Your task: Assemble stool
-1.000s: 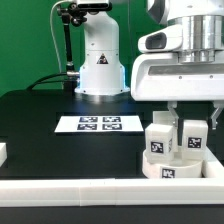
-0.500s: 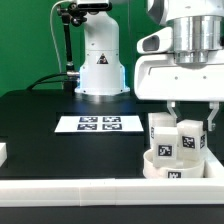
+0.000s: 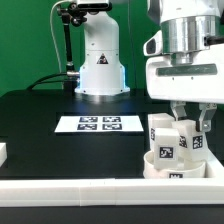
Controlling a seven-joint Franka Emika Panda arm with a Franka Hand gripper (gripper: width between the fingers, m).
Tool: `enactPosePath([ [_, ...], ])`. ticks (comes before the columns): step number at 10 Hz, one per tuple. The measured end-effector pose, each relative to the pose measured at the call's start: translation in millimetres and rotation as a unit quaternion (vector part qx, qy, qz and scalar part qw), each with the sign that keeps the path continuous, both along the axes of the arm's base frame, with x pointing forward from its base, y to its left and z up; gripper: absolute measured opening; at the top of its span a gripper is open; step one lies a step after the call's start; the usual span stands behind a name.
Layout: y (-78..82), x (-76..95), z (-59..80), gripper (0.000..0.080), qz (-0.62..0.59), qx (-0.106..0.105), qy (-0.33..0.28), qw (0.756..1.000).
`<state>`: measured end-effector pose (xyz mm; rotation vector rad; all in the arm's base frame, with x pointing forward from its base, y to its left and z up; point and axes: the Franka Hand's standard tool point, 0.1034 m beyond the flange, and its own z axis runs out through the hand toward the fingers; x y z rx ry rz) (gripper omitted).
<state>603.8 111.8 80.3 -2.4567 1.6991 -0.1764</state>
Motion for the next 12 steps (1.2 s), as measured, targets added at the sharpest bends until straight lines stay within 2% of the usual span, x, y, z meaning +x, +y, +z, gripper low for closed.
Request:
enactPosePath([
  [4,3.1,-0.8,-0.2,0.0340,-0.150,0.041,0.009,0.988],
  [8,2.6,-0.8,-1.1,0.0340,-0.271,0.074,0.017,0.960],
  [10,2.9,-0.9,-1.2,0.0340,-0.322,0.087,0.022,0.943],
  [12,3.2,-1.0,-1.3,0.0340,-0.324,0.088,0.022,0.942],
])
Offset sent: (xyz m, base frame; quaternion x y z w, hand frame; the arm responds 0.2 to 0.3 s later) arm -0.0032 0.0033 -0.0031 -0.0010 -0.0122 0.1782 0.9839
